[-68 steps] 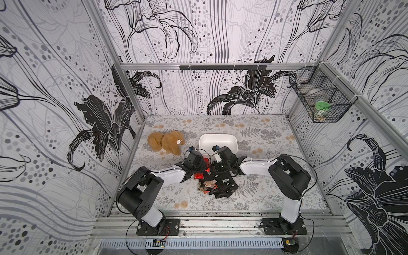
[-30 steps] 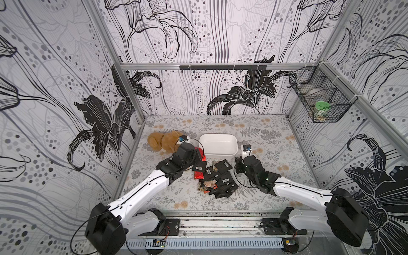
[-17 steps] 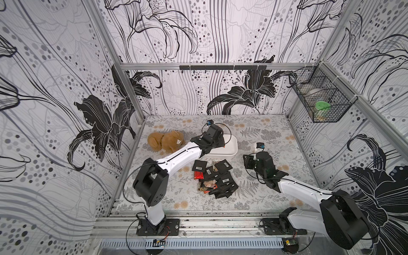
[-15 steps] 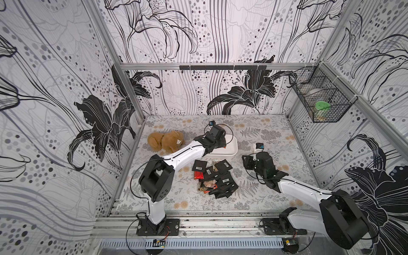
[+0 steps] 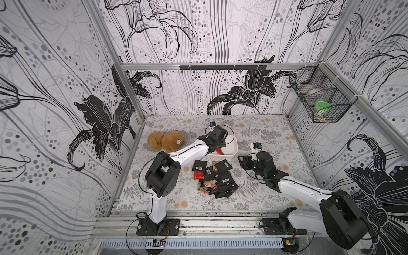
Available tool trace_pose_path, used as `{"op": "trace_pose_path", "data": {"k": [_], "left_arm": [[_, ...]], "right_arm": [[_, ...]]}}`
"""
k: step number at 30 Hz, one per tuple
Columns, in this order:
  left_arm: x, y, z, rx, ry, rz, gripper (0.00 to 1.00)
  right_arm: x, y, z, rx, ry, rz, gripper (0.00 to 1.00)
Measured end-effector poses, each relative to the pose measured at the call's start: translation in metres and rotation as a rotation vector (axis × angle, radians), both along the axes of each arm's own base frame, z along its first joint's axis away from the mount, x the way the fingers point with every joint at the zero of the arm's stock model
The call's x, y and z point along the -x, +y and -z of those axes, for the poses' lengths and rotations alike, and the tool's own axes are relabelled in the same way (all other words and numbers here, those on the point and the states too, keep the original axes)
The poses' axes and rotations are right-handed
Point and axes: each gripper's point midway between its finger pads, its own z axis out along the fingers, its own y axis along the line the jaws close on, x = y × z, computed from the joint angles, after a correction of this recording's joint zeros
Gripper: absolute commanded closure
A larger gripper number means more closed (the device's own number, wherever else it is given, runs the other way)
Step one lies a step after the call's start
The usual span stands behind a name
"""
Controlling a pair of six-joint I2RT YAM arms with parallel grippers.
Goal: Put the tea bags into the storage box
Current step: Place the tea bag in the storage box.
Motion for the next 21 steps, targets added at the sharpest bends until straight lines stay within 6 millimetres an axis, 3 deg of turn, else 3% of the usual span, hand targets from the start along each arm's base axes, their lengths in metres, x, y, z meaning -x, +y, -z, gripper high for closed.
{"op": "trace_pose_path", "data": {"k": [3,6,10,12,15,19,21], "left_arm": [[0.0,0.015,-0.011,-0.053,-0.031,-0.04,0.39],[0.006,0.029,-0.034,-0.064,-0.08,-0.072,0.37],[0.028,0.047,-0.068,-0.027,-0.137,-0.083,0.37],[0.041,0.053,-0.074,0.002,-0.145,-0.071,0.37],[0.062,0.058,-0.069,0.053,-0.134,-0.047,0.37],[0.097,0.066,-0.038,0.124,-0.069,-0.018,0.41],[0.114,0.066,-0.021,0.18,-0.04,-0.003,0.42]], "right_arm": [[0.001,0.004,-0.002,-0.006,-0.007,-0.026,0.44],[0.002,0.009,-0.001,-0.016,-0.006,-0.054,0.44],[0.005,0.018,0.007,-0.018,0.018,-0.105,0.46],[0.007,0.024,0.009,-0.018,0.027,-0.131,0.46],[0.01,0.039,0.008,-0.008,0.021,-0.182,0.47],[0.021,0.076,0.001,0.029,-0.01,-0.289,0.5],[0.025,0.092,-0.001,0.048,-0.018,-0.333,0.59]]}}
